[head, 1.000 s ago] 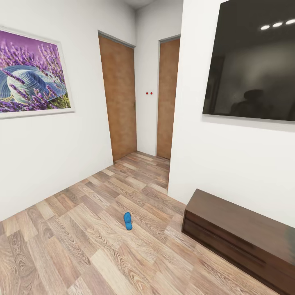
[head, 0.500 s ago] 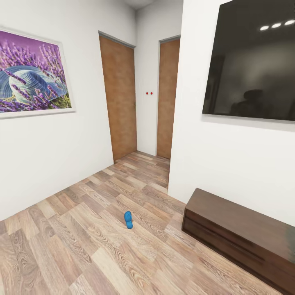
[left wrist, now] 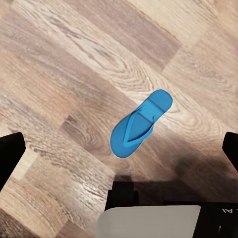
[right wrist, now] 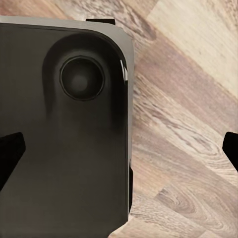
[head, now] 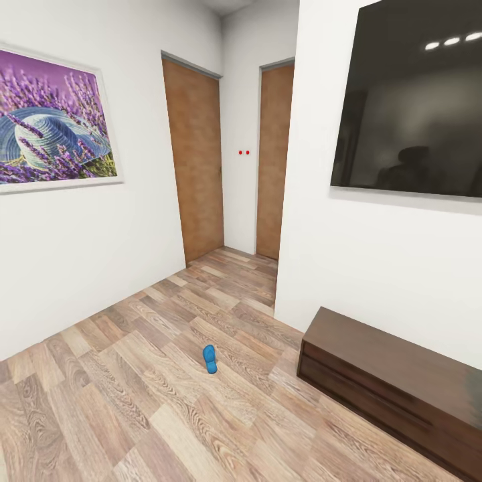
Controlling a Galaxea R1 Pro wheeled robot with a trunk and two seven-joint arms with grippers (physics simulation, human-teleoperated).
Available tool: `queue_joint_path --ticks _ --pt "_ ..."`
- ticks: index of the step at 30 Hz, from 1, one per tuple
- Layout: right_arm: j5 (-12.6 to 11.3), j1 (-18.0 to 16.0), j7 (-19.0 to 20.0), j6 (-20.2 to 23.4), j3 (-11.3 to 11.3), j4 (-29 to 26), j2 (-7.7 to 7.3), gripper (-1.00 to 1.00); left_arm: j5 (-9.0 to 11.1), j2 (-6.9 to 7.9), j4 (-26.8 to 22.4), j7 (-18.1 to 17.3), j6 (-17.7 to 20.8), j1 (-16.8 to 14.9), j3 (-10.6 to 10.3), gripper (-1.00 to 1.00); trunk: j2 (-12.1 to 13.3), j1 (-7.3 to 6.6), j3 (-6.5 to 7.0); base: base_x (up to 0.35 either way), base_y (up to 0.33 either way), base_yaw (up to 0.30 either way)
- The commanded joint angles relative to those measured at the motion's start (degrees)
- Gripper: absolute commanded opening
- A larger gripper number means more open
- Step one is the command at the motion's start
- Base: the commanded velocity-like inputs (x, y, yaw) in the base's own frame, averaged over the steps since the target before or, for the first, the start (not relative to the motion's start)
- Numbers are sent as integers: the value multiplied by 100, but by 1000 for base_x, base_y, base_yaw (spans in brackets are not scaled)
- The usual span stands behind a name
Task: In the bedroom, move the book from the bed onto either nightstand, and place the two sandals side by side next to the bed.
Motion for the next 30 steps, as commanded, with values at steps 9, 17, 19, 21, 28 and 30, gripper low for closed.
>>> queue_joint_path --ticks 9,17,19,21,28,30 --pt "-5 -3 -3 -21 -11 -8 -13 100 -1 -1 -13 13 34 0 -2 100 -3 0 -6 0 0 0" --pt "-9 -5 -40 -15 -115 -169 -93 100 -1 0 -13 13 34 0 -7 100 -3 0 -6 0 0 0" --pt "-7 -10 -52 -8 -271 -342 -146 100 3 0 -13 8 33 0 -9 100 -3 0 -6 0 0 0" --pt "-6 -14 -57 -5 -334 -402 -156 100 4 0 -13 7 31 0 -9 100 -3 0 -6 0 0 0" --pt "-2 -73 -73 25 -641 -651 -222 100 5 2 -13 3 27 0 -12 100 -3 0 -6 0 0 0" --pt "-2 -94 -75 32 -659 -666 -230 100 4 2 -13 1 27 0 -13 100 -3 0 -6 0 0 0"
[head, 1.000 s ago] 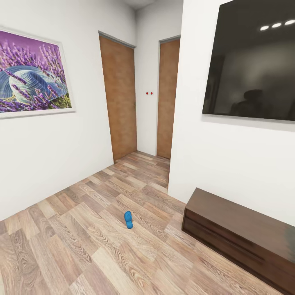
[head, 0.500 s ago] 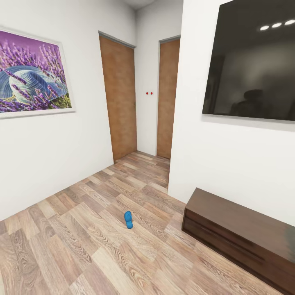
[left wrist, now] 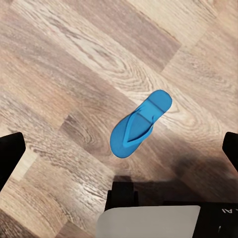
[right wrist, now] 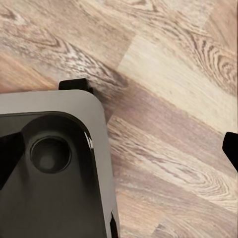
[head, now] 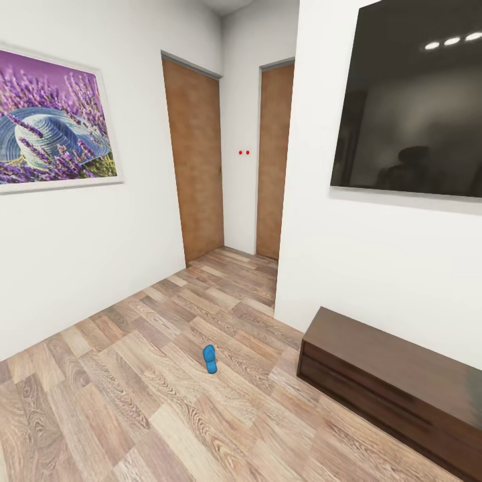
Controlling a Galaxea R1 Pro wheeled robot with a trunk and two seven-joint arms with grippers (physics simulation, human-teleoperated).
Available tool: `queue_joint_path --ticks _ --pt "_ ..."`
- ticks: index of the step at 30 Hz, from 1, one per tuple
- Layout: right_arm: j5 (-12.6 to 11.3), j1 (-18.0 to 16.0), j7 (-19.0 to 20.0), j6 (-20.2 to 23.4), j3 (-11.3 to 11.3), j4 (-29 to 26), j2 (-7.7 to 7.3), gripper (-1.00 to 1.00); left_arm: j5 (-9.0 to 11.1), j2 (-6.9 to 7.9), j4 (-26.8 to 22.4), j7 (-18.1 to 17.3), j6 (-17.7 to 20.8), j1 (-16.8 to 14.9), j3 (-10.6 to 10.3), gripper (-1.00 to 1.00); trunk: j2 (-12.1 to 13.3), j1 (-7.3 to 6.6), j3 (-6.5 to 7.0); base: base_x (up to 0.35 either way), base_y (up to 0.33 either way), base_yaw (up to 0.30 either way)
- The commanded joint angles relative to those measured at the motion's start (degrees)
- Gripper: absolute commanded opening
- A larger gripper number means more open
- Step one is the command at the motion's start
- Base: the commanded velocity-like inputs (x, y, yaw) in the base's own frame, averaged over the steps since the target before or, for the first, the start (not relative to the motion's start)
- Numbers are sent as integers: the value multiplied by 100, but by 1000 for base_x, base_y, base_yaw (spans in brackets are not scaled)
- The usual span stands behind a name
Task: In the bedroom, move the book from the bed onto either nightstand, and place the two sandals side by side next to the bed.
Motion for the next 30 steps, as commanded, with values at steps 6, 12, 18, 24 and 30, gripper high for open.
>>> queue_joint_path --ticks 6,12,18,24,30 --pt "-1 -143 -26 -2 -85 -38 -20 100 2 -1 -13 7 34 0 -5 100 -3 0 -6 0 0 0" --pt "-1 -183 -37 -11 -98 -45 -25 100 3 4 -13 5 22 0 -6 100 -3 0 -6 0 0 0" --pt "-2 -197 -35 -33 -102 -43 -27 100 -1 6 -13 6 -42 1 -8 100 -3 0 -6 0 0 0" --pt "-7 -201 -34 -47 -103 -40 -25 100 -4 2 -13 6 -70 0 -3 100 -3 0 -6 1 5 0" --pt "-8 -203 -33 -51 -104 -40 -21 100 -5 0 -13 11 -82 1 -1 100 -3 0 -6 18 45 0"
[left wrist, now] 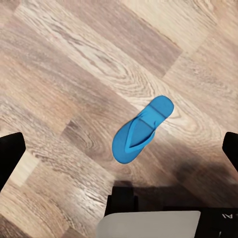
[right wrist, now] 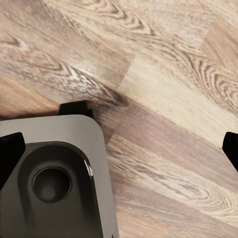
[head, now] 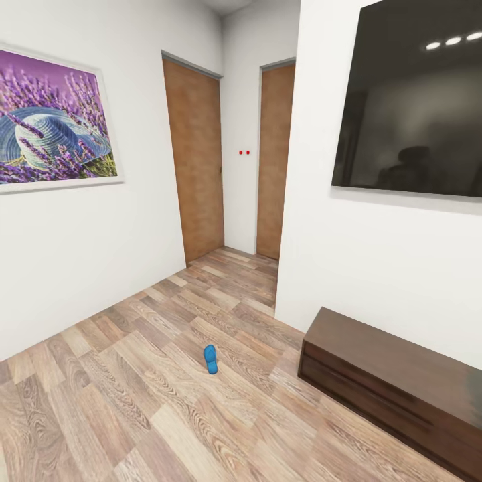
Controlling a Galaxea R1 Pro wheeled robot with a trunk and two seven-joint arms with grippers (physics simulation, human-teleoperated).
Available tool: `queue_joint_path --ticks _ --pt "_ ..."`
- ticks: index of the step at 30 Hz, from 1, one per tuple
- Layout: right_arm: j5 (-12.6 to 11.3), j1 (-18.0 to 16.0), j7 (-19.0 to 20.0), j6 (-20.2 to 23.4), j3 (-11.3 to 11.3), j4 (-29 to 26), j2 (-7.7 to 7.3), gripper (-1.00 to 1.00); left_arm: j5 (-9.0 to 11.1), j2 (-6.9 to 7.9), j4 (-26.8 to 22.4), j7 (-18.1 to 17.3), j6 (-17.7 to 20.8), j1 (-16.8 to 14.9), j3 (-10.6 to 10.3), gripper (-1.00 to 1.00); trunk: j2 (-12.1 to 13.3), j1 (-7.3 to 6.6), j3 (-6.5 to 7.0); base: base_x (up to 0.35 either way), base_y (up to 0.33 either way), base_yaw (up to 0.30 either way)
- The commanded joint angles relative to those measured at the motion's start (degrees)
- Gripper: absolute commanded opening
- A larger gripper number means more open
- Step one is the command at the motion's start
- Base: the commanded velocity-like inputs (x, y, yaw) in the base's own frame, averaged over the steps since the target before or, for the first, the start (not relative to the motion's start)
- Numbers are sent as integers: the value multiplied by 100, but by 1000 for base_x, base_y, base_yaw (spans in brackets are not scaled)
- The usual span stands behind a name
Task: In the bedroom, move the book from the bed onto either nightstand, and place the two sandals side by side next to the bed.
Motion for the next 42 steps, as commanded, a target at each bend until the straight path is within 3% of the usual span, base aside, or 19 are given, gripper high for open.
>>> queue_joint_path --ticks 1,42 --pt "-2 -4 0 -23 -31 6 2 100 -1 0 -13 12 34 0 -2 100 -3 0 -6 15 33 0" --pt "-3 -5 -1 -22 -36 19 -5 100 -10 -1 -13 19 9 1 -9 100 -3 0 -6 2 17 0"
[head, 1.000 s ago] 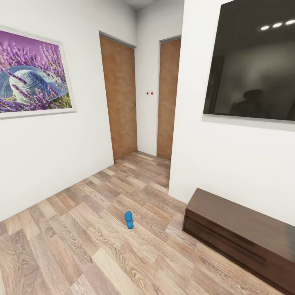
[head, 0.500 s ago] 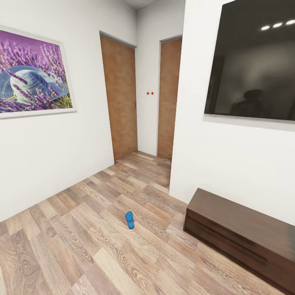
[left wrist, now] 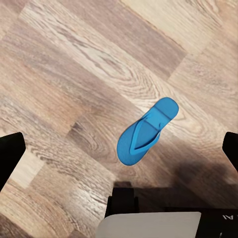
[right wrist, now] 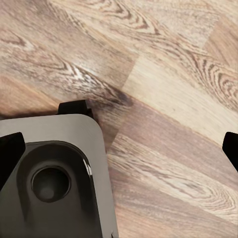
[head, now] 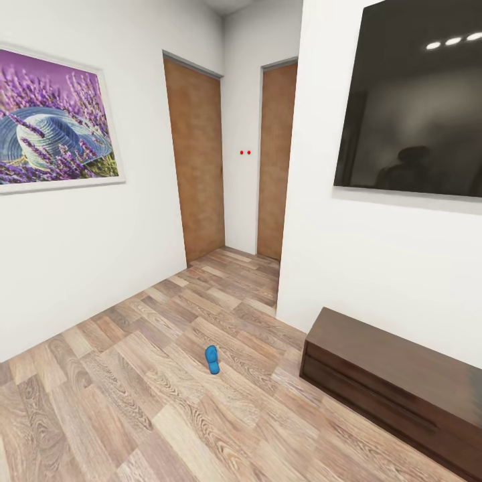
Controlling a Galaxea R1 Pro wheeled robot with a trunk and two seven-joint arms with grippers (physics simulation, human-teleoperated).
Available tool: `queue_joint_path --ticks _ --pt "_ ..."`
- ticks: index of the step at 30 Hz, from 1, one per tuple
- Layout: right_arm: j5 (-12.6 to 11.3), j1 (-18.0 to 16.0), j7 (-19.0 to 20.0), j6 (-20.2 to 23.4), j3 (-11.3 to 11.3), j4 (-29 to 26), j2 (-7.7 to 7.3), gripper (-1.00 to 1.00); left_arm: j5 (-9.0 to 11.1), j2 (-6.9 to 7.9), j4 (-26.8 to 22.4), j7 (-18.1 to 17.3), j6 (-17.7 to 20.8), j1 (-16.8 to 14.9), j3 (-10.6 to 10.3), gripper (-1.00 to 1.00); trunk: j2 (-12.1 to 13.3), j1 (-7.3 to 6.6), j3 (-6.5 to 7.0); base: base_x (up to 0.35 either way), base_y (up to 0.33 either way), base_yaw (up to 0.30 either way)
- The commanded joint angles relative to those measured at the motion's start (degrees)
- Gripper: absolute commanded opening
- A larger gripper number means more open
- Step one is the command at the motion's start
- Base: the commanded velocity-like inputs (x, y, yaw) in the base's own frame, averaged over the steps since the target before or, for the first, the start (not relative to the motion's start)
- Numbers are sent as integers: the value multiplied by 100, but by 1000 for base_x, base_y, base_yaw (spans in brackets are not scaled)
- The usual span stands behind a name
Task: In the bedroom, move the book from the bed onto either nightstand, and place the two sandals side by side next to the bed.
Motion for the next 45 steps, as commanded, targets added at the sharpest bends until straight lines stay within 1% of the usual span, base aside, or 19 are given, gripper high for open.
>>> queue_joint_path --ticks 1,14,35,45 --pt "-2 -4 0 -23 -30 6 2 100 -2 0 -13 13 34 0 -3 100 -3 0 -6 0 0 0" --pt "-2 -4 0 -23 -28 7 2 100 -2 0 -13 19 34 -1 -4 100 -3 0 -6 0 46 0" --pt "-2 -4 0 -23 -26 7 2 100 -2 0 -13 20 34 -2 -4 100 -3 0 -6 1 7 0" --pt "-2 -4 0 -23 -26 9 2 100 -2 0 -13 20 34 -1 2 100 -3 0 -6 76 72 0"
